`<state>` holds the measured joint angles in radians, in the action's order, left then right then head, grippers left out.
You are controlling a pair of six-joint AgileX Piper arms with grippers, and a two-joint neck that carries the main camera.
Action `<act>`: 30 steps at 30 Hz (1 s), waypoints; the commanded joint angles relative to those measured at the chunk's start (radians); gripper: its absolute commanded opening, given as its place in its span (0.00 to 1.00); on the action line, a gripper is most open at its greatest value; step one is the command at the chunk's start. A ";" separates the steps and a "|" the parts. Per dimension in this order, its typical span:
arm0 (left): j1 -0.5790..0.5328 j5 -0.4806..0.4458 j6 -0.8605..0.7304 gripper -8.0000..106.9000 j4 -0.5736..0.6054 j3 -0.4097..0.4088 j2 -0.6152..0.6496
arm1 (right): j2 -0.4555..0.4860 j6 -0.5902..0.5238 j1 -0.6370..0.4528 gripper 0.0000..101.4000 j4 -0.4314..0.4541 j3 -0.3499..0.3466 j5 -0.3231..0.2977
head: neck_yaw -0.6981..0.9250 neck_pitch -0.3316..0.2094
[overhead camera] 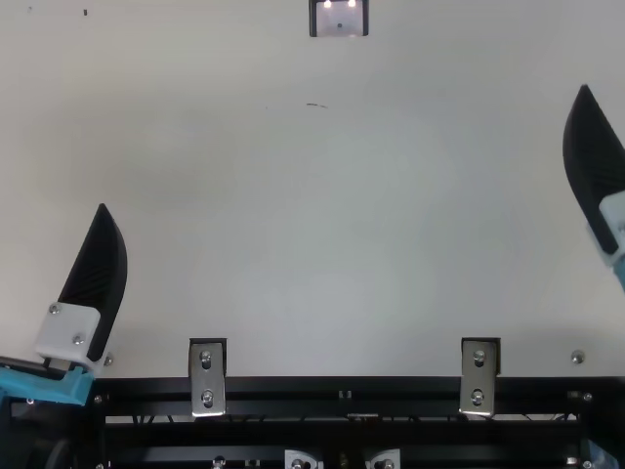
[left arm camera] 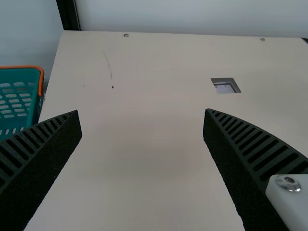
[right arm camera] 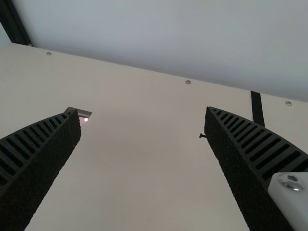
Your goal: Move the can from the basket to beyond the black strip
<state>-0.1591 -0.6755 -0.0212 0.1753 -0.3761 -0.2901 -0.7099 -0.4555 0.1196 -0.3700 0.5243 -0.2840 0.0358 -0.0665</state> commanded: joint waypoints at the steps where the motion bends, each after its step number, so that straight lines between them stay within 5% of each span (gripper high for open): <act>1: 0.003 0.001 0.008 0.85 -0.004 0.008 0.023 | 0.030 0.007 0.003 1.00 0.003 -0.017 -0.005 | -0.002 -0.002; 15: 0.052 -0.050 0.046 0.85 -0.049 0.066 0.206 | 0.161 0.071 0.016 1.00 0.043 -0.115 -0.005 | -0.002 -0.002; 30: 0.052 -0.053 0.048 0.85 -0.049 0.065 0.206 | 0.415 0.158 0.026 1.00 0.065 -0.283 0.045 | -0.002 -0.002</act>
<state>-0.1071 -0.7285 0.0265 0.1267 -0.3108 -0.0845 -0.3338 -0.3016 0.1457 -0.3087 0.2567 -0.2398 0.0358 -0.0665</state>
